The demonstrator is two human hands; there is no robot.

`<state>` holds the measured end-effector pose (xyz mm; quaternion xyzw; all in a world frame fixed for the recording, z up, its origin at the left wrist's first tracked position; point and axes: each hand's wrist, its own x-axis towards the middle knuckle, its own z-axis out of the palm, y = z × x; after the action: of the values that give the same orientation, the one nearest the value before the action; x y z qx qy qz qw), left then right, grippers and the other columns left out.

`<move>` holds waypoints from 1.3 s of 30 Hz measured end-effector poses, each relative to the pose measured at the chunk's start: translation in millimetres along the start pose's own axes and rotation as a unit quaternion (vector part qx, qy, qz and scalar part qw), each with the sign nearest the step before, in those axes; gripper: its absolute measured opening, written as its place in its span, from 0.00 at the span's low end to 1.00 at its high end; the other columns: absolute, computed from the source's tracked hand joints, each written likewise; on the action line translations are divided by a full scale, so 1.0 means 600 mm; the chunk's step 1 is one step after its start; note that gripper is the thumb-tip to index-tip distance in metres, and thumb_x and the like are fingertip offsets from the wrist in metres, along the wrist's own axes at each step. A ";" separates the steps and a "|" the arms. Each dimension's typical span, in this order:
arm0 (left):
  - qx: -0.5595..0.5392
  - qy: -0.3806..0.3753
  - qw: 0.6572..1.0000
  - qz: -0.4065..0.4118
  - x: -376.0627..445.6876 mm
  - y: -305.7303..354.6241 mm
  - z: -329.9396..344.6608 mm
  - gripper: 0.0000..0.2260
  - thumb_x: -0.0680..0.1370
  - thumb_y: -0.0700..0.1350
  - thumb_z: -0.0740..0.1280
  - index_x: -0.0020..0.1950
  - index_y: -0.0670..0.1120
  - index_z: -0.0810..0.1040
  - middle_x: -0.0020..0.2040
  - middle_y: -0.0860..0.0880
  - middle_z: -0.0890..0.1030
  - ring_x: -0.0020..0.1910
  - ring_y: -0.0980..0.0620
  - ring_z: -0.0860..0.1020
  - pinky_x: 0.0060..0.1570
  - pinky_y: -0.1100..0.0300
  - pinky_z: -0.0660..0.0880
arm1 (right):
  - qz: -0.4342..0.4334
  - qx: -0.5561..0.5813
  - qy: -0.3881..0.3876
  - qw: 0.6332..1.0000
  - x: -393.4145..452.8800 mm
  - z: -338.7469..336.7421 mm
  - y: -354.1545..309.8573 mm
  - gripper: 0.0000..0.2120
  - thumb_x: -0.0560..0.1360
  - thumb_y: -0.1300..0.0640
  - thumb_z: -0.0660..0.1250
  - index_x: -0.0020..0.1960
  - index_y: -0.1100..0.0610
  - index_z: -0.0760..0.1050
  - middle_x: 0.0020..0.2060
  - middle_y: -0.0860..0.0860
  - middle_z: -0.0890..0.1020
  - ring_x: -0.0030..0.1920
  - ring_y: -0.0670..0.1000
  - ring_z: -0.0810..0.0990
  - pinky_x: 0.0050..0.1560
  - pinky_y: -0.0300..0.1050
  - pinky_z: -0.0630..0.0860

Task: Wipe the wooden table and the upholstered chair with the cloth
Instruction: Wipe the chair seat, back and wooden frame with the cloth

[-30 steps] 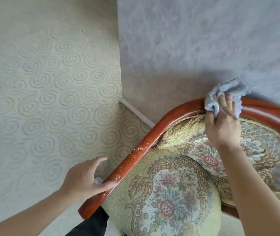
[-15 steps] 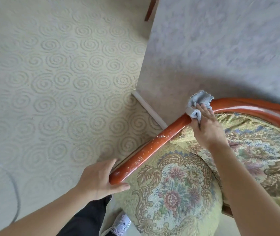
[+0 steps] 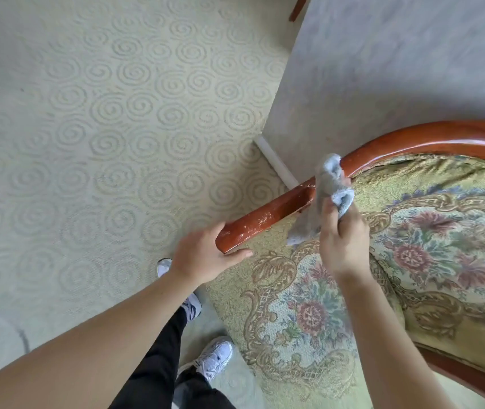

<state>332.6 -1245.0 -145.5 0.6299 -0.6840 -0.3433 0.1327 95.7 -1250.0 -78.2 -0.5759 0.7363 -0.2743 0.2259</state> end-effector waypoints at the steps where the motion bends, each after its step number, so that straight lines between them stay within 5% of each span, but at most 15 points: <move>1: -0.006 0.012 1.000 0.004 0.000 0.000 0.004 0.31 0.66 0.71 0.73 0.63 0.57 0.78 0.45 0.58 0.85 0.43 0.57 0.82 0.47 0.58 0.80 | -0.040 -0.005 -0.021 0.999 -0.021 0.019 -0.005 0.25 0.82 0.42 0.47 0.75 0.52 0.61 0.70 0.62 0.73 0.71 0.56 0.72 0.67 0.55 0.73; 3: -0.016 0.031 0.999 0.003 0.000 -0.002 0.009 0.29 0.67 0.67 0.75 0.62 0.54 0.80 0.46 0.56 0.86 0.45 0.54 0.83 0.48 0.57 0.79 | -0.149 -0.021 -0.077 0.986 -0.053 0.053 -0.014 0.24 0.84 0.50 0.50 0.79 0.53 0.55 0.78 0.55 0.59 0.79 0.50 0.53 0.78 0.53 0.57; 6: -0.023 0.052 0.998 -0.006 0.001 -0.002 0.014 0.25 0.67 0.61 0.77 0.60 0.51 0.82 0.45 0.50 0.87 0.46 0.47 0.84 0.46 0.54 0.79 | -0.240 -0.054 -0.157 0.957 -0.078 0.097 -0.013 0.26 0.80 0.56 0.52 0.77 0.64 0.61 0.78 0.59 0.59 0.79 0.57 0.54 0.78 0.57 0.55; 13: -0.033 0.092 0.995 -0.004 0.001 -0.002 0.021 0.18 0.67 0.59 0.78 0.53 0.52 0.84 0.42 0.51 0.86 0.43 0.48 0.84 0.41 0.60 0.75 | -0.311 -0.136 -0.155 0.928 -0.063 0.126 0.020 0.27 0.81 0.53 0.52 0.78 0.61 0.59 0.78 0.57 0.61 0.79 0.57 0.54 0.78 0.57 0.56; 22: -0.021 0.105 0.994 0.029 0.001 -0.010 0.027 0.24 0.69 0.66 0.75 0.56 0.50 0.84 0.42 0.54 0.86 0.39 0.54 0.84 0.42 0.55 0.81 | -0.134 -0.089 -0.034 0.986 0.034 0.111 0.026 0.24 0.82 0.51 0.52 0.74 0.62 0.66 0.74 0.59 0.69 0.78 0.57 0.60 0.79 0.50 0.46; 26: -0.029 0.118 0.992 0.008 0.000 -0.001 0.025 0.22 0.66 0.65 0.71 0.49 0.50 0.84 0.38 0.49 0.86 0.39 0.46 0.84 0.40 0.53 0.79 | -0.199 0.007 -0.057 0.978 -0.057 0.150 -0.011 0.24 0.83 0.49 0.53 0.77 0.53 0.59 0.76 0.53 0.66 0.79 0.53 0.55 0.79 0.54 0.51; 30: -0.020 0.061 0.998 -0.026 0.002 -0.010 0.020 0.11 0.68 0.46 0.75 0.36 0.50 0.72 0.34 0.44 0.83 0.35 0.39 0.81 0.34 0.56 0.70 | -0.276 0.009 -0.094 0.956 -0.123 0.181 -0.016 0.24 0.80 0.55 0.55 0.75 0.58 0.65 0.76 0.54 0.65 0.79 0.54 0.55 0.79 0.57 0.53; 33: -0.020 0.093 0.995 -0.001 0.002 -0.008 0.024 0.15 0.66 0.58 0.73 0.34 0.52 0.71 0.32 0.48 0.82 0.30 0.48 0.77 0.32 0.59 0.68 | -0.342 -0.048 -0.085 0.935 -0.083 0.162 0.002 0.21 0.81 0.56 0.55 0.71 0.61 0.72 0.72 0.55 0.72 0.76 0.56 0.64 0.77 0.56 0.58; 36: -0.033 0.115 0.992 0.025 0.001 -0.007 0.029 0.20 0.67 0.66 0.73 0.45 0.51 0.83 0.36 0.54 0.84 0.33 0.56 0.80 0.35 0.59 0.77 | -0.301 -0.112 -0.072 0.944 -0.010 0.140 0.015 0.22 0.83 0.54 0.52 0.69 0.64 0.73 0.68 0.59 0.76 0.72 0.59 0.71 0.75 0.55 0.62; 39: -0.036 0.109 0.993 0.023 0.001 -0.014 0.028 0.21 0.68 0.66 0.75 0.53 0.54 0.84 0.40 0.57 0.85 0.38 0.59 0.83 0.41 0.57 0.80 | -0.183 -0.128 -0.035 0.974 0.039 0.134 0.013 0.27 0.83 0.49 0.48 0.65 0.68 0.74 0.64 0.65 0.77 0.68 0.63 0.72 0.75 0.57 0.61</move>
<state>328.6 -1240.3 -163.2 0.6428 -0.6666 -0.2941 0.2367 136.8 -1283.1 -143.7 -0.7340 0.6392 -0.1944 0.1218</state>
